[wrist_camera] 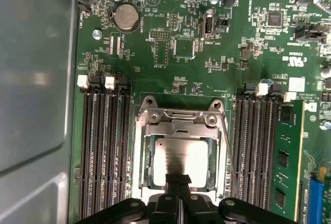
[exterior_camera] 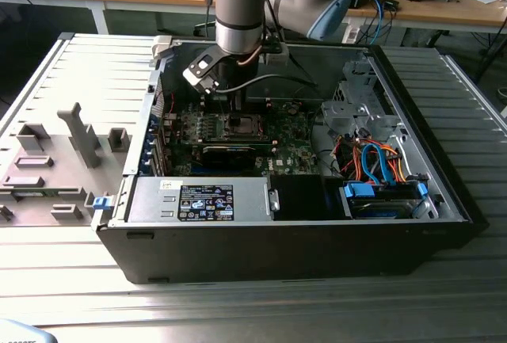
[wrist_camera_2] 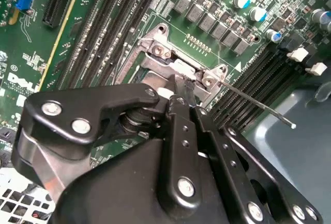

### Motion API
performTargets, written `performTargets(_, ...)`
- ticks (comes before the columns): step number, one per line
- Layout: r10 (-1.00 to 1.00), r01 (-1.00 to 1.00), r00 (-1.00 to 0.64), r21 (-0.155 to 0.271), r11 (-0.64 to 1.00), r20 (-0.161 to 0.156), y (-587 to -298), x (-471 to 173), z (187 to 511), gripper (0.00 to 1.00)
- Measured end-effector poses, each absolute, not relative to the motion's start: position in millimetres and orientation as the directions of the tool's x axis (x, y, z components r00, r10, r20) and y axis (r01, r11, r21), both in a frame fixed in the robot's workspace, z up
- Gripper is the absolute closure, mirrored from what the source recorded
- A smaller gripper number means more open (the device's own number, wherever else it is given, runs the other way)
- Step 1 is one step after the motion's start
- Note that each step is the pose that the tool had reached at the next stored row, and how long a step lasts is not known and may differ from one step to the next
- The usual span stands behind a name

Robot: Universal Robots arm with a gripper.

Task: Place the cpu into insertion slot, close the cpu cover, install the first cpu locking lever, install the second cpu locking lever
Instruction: 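Close the cpu cover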

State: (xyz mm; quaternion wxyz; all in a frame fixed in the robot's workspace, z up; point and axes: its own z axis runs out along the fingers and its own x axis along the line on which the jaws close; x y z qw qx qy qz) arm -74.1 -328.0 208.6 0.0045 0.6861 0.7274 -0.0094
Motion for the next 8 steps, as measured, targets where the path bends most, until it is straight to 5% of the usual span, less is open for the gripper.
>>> performTargets(8, 0.998, 0.998, -0.058, -0.007, 0.058, -0.018, -327.8, -73.0, 205.0, 0.89)
